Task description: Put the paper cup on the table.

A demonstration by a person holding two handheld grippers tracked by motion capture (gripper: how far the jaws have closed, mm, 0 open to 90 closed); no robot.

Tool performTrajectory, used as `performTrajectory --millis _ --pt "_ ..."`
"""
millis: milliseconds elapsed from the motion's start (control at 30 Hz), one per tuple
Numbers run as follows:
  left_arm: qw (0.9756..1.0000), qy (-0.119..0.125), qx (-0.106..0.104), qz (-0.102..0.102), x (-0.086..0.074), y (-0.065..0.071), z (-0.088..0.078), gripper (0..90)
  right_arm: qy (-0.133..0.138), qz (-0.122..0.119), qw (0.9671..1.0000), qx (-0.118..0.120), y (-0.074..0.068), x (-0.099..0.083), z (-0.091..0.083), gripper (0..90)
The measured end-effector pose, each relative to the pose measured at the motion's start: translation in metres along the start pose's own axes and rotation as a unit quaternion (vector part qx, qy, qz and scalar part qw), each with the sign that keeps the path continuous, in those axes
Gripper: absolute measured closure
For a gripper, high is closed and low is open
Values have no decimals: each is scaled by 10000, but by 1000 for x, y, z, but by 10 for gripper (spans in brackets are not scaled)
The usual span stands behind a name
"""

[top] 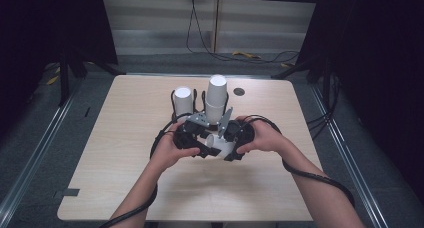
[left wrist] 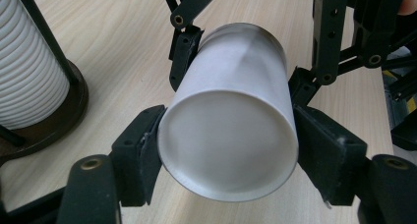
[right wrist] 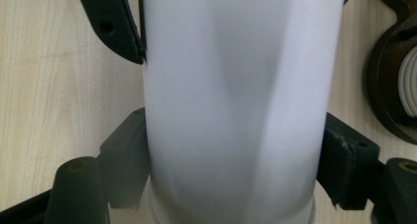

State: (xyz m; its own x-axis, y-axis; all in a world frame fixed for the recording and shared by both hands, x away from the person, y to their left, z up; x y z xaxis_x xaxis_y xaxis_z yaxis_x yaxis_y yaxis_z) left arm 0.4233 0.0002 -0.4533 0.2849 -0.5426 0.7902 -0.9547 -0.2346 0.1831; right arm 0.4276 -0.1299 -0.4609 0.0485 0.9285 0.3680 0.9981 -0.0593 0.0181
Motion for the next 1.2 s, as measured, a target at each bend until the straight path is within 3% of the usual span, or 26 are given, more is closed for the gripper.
performTrajectory --millis 400,600,700,800,900,1200 --pt "9999 -21 -105 0 -2 0 2 323 -58 -9 10000 22 -1 -2 0 246" --pt "9999 37 -141 54 -2 0 -1 336 41 -77 10000 8 0 -3 2 234" --pt "9999 -14 -116 66 -1 0 -4 339 111 -20 9999 -27 0 -2 1 225" --pt "9999 103 -113 69 1 -1 -6 343 243 156 9996 -14 1 -1 1 166" --pt "9997 191 -139 58 2 0 -9 344 322 202 9993 -28 2 -4 1 163" --pt "9998 160 -113 71 4 -2 -16 345 429 355 9984 -97 4 -11 0 153"
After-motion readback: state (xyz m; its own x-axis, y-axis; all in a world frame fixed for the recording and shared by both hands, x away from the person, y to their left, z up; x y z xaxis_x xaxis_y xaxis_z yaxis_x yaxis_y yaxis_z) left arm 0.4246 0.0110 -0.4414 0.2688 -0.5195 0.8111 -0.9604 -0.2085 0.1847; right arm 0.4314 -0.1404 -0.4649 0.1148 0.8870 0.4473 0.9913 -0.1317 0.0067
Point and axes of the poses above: each handheld gripper's, and its own axes: z roughly forward along the jaws, x roughly out of its top, y roughly to its right, the point moved 5 cm from there along z, roughly forward along the jaws, and after that the axes turned 3 degrees about y, right-handed, at the moved point
